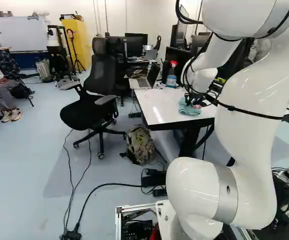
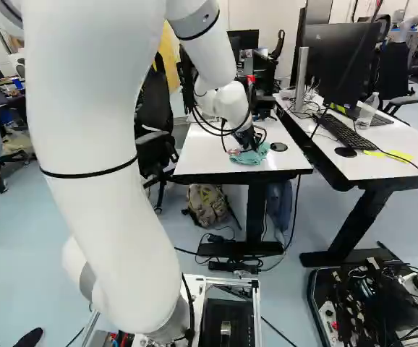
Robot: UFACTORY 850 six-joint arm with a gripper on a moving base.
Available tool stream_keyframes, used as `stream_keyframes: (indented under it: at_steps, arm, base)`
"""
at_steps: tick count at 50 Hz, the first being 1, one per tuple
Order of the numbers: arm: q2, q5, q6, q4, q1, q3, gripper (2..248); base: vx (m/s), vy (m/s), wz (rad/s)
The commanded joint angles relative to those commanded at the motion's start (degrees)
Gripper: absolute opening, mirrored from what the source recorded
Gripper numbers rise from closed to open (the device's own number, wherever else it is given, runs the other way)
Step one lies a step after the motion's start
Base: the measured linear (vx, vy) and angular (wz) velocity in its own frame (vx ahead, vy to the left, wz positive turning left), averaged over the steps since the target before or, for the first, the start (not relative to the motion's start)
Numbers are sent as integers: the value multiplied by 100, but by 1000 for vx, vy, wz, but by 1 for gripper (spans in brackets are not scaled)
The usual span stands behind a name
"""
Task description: Clean the table with the green towel
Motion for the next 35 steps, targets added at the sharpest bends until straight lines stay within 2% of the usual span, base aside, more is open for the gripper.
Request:
stream_keyframes:
  at_steps: [9,14,35]
  arm:
    - [60,0,0,0,-175,71,48]
    - [44,0,0,0,-185,52,48]
    - [-150,0,0,0,150,-179,48]
  base:
    - [0,0,0]
    - [0,0,0]
    - [0,0,0]
